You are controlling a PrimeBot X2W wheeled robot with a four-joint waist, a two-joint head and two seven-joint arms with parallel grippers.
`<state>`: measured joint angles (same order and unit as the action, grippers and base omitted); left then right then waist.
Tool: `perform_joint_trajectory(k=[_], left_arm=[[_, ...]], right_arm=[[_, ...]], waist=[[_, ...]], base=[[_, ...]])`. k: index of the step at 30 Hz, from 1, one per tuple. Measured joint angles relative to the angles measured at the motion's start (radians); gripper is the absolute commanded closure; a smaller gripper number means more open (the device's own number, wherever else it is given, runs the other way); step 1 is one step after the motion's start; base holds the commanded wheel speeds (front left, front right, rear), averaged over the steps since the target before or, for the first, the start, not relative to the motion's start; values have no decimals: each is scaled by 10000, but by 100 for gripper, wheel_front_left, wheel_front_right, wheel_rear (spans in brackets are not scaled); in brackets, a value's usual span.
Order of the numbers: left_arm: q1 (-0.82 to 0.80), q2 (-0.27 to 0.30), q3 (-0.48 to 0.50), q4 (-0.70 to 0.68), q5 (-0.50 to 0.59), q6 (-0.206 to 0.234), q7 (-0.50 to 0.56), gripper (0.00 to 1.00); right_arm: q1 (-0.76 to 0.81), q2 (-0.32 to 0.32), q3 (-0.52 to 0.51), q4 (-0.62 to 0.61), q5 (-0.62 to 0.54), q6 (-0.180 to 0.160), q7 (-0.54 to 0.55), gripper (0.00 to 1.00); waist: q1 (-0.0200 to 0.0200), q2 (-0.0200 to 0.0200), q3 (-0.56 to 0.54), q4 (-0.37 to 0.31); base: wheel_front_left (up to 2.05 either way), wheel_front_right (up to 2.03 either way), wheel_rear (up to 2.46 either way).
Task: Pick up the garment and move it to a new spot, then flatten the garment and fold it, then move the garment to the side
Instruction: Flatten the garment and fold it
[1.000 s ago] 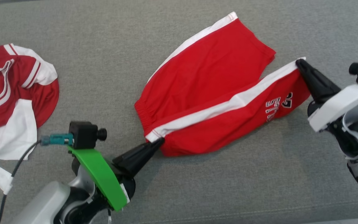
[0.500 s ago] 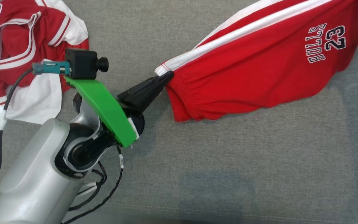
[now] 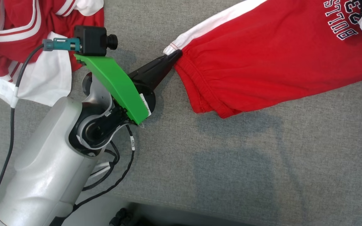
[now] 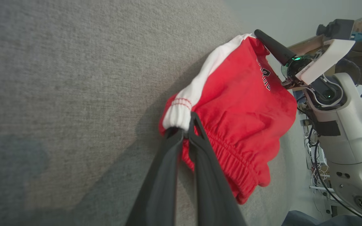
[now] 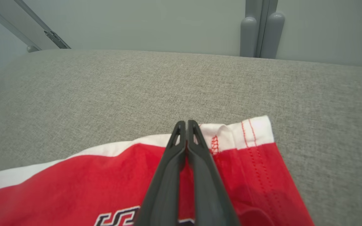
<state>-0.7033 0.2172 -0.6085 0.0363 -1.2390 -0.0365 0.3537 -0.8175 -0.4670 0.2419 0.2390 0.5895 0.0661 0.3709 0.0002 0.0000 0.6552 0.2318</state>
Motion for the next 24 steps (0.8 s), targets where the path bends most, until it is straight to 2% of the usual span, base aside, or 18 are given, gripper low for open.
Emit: perform_joint_trajectory(k=[6, 8, 9, 10, 11, 15, 24], left_arm=[[-199, -186, -50, 523, 21, -238, -115, 100], [-202, -190, -56, 635, 82, -251, -134, 76], [-206, -196, -59, 692, 104, -253, -173, 60], [-212, -205, -61, 767, 107, -261, -203, 22], [-226, -201, -59, 840, 153, -268, -222, 0], [-295, -194, -73, 1139, 318, -441, -476, 0], [-314, -115, -136, 1710, 1214, -527, -1237, 0]], right_arm=[[-221, -13, 63, 345, -176, 73, -134, 100], [-234, -8, 98, 412, -293, 86, -209, 59], [-244, -8, 92, 410, -301, 117, -291, 0], [-262, -10, 92, 412, -334, 117, -366, 0], [-287, 2, 107, 426, -370, 121, -466, 0], [-307, 125, 184, 562, -472, 136, -928, 0], [-47, 159, 153, 665, -719, 173, -2040, 0]], waist=[[-1, 0, 139, 129], [-1, 0, 92, 102], [-1, 0, 75, 84], [-1, 0, 63, 71], [-1, 0, 50, 55], [-1, 0, -73, -19], [-2, 0, -557, -201]], base=[[0, 0, 0], [0, 0, 0], [0, 0, 0], [0, 0, 0], [0, 0, 0], [0, 0, 0], [0, 0, 0]])
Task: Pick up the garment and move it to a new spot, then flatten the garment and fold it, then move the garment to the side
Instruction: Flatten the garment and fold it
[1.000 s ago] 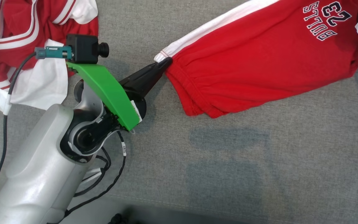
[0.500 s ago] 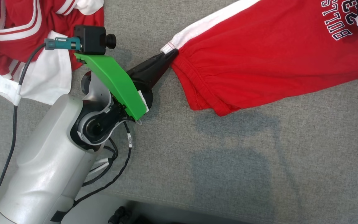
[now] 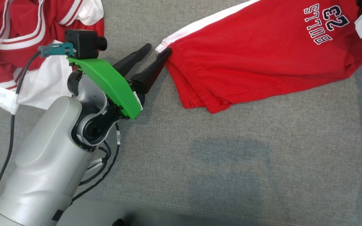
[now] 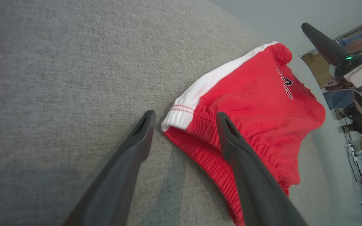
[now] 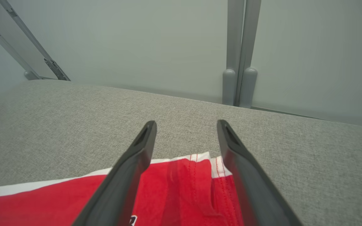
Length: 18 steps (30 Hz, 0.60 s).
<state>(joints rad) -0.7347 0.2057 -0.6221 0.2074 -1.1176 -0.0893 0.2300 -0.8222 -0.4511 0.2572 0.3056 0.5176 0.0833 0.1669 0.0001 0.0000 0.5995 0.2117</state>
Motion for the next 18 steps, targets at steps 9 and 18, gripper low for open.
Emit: perform_joint_trajectory(k=[9, 18], left_arm=[[175, 221, -299, 512, 1312, -77, -1183, 0], [966, 376, -525, 926, 2669, 12, -2851, 0]], right_arm=[[1033, -176, -84, 31, -617, -59, -1432, 0], [2604, 148, -259, 125, -989, -681, -3225, 0]], waist=[[0, 0, -743, -111], [-1, 0, -1787, -179]], base=[[0, 0, 0], [0, 0, 0]])
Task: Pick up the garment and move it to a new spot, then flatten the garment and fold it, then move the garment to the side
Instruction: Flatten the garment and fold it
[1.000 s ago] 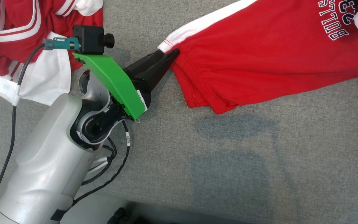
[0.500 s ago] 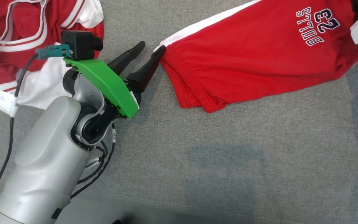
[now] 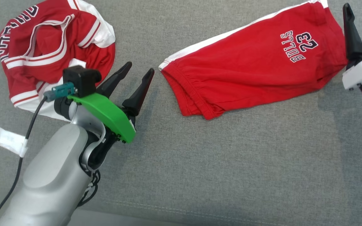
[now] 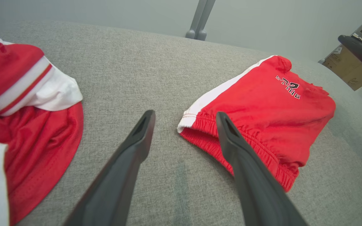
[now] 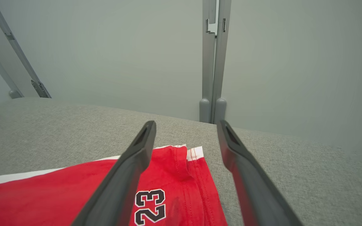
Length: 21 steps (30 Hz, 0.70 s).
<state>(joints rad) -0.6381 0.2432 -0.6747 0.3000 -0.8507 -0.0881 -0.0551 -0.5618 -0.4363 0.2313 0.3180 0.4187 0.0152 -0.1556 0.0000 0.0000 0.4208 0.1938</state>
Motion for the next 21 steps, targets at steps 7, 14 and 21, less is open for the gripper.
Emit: perform_joint_trajectory(k=[7, 14, 21], left_arm=[[1089, 443, 29, 247, 571, 318, -1143, 0], [2016, 780, 272, 382, 736, 692, -1848, 0], [2924, 834, 560, 190, 1137, 1179, -1941, 0]], right_arm=[[1406, 458, -104, 8, -144, -629, -859, 0], [2571, 756, -113, -46, -127, -796, -859, 0], [3763, 744, -397, -286, -127, -974, -903, 0]], waist=[[0, 0, -872, -130], [0, 0, -1626, -395], [0, 0, -2407, -785]], base=[[0, 0, 0], [0, 0, 0], [0, 0, 0]])
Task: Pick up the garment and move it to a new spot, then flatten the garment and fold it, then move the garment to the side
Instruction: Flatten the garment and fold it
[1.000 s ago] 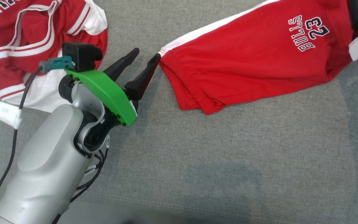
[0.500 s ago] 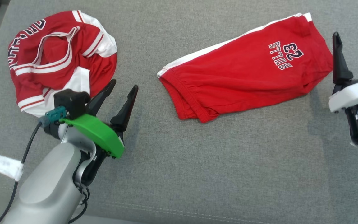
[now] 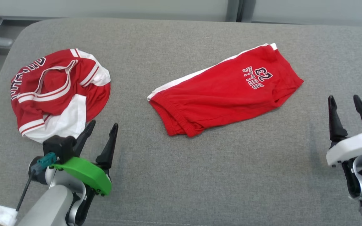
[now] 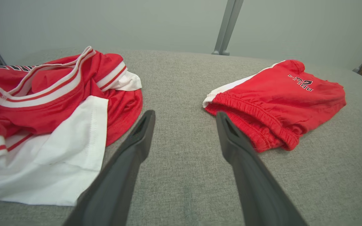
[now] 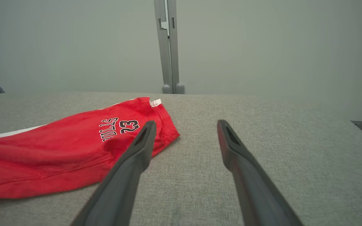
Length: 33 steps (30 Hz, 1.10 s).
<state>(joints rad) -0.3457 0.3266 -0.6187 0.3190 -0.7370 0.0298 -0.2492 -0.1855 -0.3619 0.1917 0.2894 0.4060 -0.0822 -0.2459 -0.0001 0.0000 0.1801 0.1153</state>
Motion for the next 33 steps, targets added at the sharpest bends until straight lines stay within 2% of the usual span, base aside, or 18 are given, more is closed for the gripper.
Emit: perform_joint_trajectory(k=[7, 14, 18, 27, 33], left_arm=[[1153, 71, 217, -286, 69, 364, 2, 0], [1319, 69, 401, -1206, 401, 516, 2, 0], [1322, 71, 673, -1816, 763, 585, 0, 0], [1401, -73, 949, -2968, 1156, 642, -25, 0], [1406, -318, 1068, -3452, 1275, 665, -27, 0]], right_arm=[[1124, 201, -280, -128, 328, -4, 0, 0], [1343, -73, -614, -159, 692, 10, 8, 0], [1171, -255, -809, -63, 884, 17, 303, 0], [-311, -596, -1051, 387, 1388, 56, 1530, 0], [-1061, -1141, -1162, 823, 1373, 33, 2222, 0]], waist=[[0, 0, -734, -280], [0, 0, -855, -220], [0, 0, -693, 58], [0, 0, 7, 906], [0, 0, 593, 1595]], base=[[0, 0, 0], [0, 0, 0], [0, 0, 0], [0, 0, 0], [0, 0, 0]])
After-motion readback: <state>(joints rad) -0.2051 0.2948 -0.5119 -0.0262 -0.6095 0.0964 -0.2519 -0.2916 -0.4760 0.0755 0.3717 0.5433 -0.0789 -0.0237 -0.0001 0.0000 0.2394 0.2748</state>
